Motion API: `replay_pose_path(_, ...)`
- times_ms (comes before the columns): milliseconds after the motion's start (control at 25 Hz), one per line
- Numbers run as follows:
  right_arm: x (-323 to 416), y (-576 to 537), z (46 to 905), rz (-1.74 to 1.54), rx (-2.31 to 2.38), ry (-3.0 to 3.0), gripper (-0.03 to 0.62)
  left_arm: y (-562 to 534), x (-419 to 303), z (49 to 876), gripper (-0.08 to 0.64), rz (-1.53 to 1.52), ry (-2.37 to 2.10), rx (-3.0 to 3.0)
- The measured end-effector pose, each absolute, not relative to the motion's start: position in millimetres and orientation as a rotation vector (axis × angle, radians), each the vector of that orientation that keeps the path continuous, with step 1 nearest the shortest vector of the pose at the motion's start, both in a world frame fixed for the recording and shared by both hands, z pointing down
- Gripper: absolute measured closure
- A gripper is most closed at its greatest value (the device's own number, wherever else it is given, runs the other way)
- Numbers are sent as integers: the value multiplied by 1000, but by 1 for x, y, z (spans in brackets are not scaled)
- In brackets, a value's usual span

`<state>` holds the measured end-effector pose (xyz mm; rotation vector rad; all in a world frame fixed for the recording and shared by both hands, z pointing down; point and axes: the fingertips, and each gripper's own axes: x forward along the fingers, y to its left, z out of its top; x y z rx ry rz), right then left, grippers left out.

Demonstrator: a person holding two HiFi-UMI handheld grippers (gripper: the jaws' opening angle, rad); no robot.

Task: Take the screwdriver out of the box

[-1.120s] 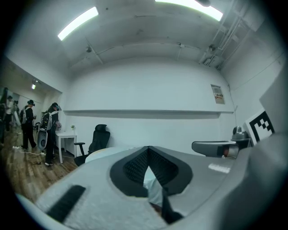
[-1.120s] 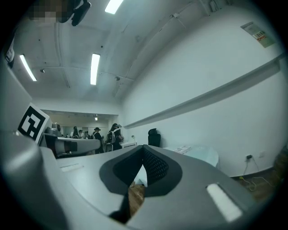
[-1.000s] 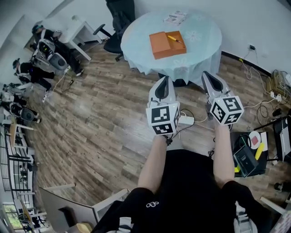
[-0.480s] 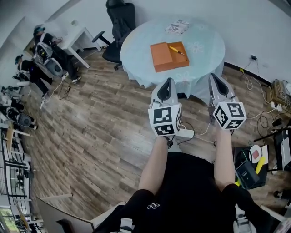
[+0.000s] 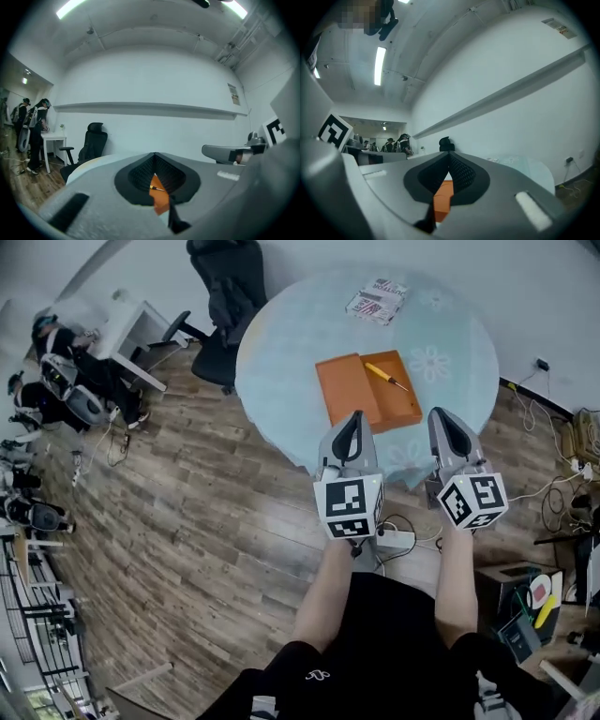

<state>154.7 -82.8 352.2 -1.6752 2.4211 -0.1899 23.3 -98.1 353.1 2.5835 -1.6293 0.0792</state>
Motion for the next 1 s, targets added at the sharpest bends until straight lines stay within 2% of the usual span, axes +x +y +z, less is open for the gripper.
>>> replay_pose_path(160,127,-174,363,-237,-1720,2423,580,-187,19,366,557,131,-1533,2608)
replay_pose_path(360,118,-229,374,-268,-1799,2444,580,-257,4,388,557,147,-1467,2554)
replay_pose_path(720,139,-254,380,-305,-1926,2413,580,-284,26,394,557,145,-1320,2581)
replay_pose_path(1000,122,-293,386,-299,-1858,2510,580,-313,-4,400,557,183,-1413,2545)
